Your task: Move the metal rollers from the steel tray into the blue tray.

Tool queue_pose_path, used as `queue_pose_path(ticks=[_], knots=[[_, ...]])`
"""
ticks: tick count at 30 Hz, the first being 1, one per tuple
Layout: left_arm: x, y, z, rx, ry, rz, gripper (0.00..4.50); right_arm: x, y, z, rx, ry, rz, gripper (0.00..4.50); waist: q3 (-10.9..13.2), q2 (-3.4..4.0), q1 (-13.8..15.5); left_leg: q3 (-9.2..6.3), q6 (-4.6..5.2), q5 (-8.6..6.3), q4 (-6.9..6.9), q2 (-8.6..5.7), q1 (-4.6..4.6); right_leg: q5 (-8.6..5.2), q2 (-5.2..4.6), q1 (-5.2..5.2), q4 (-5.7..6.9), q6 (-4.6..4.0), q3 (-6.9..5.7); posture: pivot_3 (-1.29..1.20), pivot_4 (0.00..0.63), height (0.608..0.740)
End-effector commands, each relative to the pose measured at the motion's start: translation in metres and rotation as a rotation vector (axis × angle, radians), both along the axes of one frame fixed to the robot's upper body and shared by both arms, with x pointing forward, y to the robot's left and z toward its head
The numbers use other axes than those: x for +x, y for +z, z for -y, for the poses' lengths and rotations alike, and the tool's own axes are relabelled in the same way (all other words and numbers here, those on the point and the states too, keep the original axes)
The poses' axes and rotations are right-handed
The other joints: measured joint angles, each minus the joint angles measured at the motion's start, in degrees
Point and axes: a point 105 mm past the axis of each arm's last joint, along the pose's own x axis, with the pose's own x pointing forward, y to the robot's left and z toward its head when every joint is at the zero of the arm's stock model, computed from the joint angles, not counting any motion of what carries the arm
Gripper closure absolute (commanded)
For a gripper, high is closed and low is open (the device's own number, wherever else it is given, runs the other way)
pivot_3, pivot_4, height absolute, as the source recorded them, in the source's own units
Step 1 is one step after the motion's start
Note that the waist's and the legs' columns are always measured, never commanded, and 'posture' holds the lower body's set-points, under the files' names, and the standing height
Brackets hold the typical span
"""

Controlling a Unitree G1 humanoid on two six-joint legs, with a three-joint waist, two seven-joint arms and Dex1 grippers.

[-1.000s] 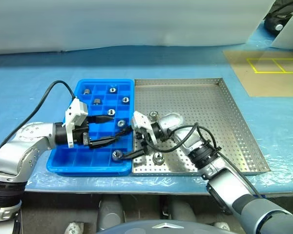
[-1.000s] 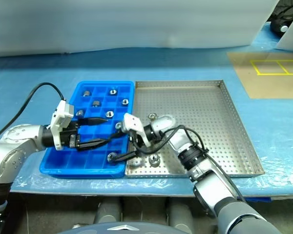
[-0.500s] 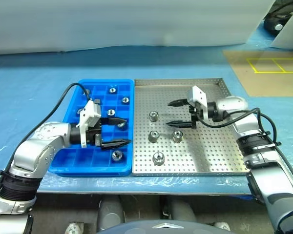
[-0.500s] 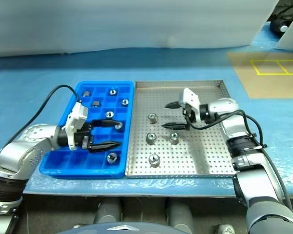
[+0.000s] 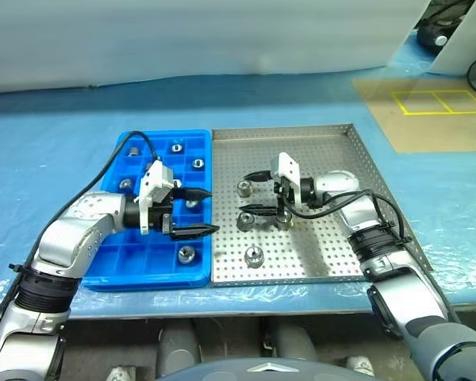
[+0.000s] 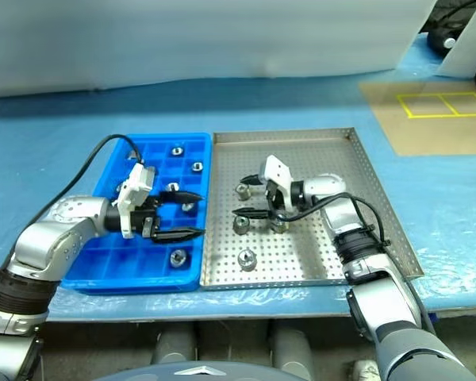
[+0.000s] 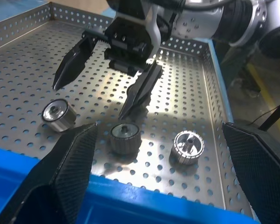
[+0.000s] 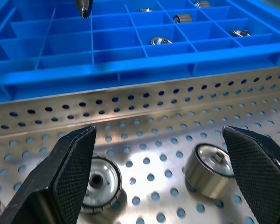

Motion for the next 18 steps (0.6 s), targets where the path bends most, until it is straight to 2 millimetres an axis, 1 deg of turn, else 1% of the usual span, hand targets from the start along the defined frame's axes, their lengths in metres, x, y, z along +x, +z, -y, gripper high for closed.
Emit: queue_pose_path(ticks=[1,5,8,13,18], knots=[[-0.007,0.004,0.008,-0.033,-0.034,0.013,0.0,-0.01,0.014,0.023,-0.008,-0.006,0.03,0.05,0.0,0.0,0.5,0.0,0.03,-0.01,0.0,0.0,0.0,0.0,0.0,0.0,-0.02,0.0,0.0,0.02,0.15,0.74],[-0.009,0.001,0.011,-0.039,-0.035,0.008,0.0,-0.027,0.011,0.043,-0.025,-0.031,-0.032,0.05,0.0,0.0,0.6,0.0,0.02,-0.02,-0.02,0.03,0.02,0.0,0.02,0.0,-0.02,0.0,0.0,0.01,0.15,0.74],[-0.009,0.001,0.011,-0.044,-0.036,0.003,0.0,-0.037,0.003,0.045,-0.027,-0.046,-0.07,0.05,0.0,0.0,0.4,0.0,-0.09,-0.08,-0.02,0.04,0.06,0.0,0.02,0.02,0.03,0.0,0.06,-0.01,0.15,0.74],[-0.006,0.002,0.012,-0.044,-0.045,0.004,0.0,-0.036,-0.01,0.04,-0.015,-0.084,-0.097,0.05,0.0,0.0,-0.3,0.02,-0.14,-0.06,-0.04,0.09,0.16,0.02,0.04,0.06,0.2,-0.01,0.14,-0.02,0.15,0.74],[-0.006,0.003,0.011,-0.038,-0.046,0.007,0.0,-0.029,-0.032,0.051,-0.025,-0.157,-0.146,0.05,0.0,0.0,-0.5,0.02,-0.12,-0.04,-0.02,0.08,0.15,0.04,0.03,0.11,0.11,-0.02,0.12,-0.02,0.15,0.74]])
